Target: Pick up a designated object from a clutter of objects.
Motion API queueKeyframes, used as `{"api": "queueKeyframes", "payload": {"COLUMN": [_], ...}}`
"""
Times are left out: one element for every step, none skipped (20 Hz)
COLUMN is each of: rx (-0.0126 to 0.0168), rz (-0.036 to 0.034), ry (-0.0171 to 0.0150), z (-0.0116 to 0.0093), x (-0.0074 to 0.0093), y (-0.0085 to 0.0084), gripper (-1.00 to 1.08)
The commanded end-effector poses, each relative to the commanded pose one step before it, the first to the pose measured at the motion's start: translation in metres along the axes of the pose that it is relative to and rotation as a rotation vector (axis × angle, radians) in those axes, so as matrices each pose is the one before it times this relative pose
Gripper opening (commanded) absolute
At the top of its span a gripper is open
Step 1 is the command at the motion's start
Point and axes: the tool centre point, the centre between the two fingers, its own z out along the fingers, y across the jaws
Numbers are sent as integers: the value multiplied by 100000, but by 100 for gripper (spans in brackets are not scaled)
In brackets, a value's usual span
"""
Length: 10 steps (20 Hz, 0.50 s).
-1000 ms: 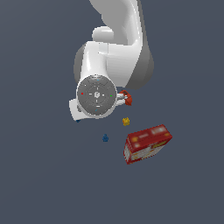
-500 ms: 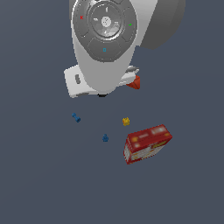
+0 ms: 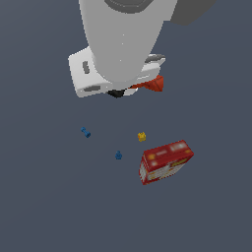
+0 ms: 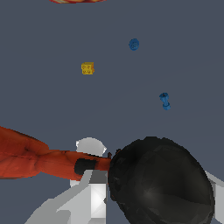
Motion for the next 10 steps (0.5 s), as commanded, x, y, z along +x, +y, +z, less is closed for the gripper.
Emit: {"api": "queueKeyframes", "payload": {"rx": [-63, 0, 0, 57, 0, 0, 0, 0, 0, 0], "rz": [52, 0, 0, -29, 0, 0, 0, 0, 0, 0], "ry": [300, 0, 0, -325, 0, 0, 0, 0, 0, 0], "z": [-528, -52, -17, 268, -23, -69, -115, -160, -205, -249], "x": [-339, -28, -9, 190, -20, -61, -103, -144, -187, -230], "y": [-108, -13, -4, 33, -4, -12, -20, -29, -38, -48], "gripper": [-100, -100, -100, -100, -100, -100, -100, -100, -100, -100]}}
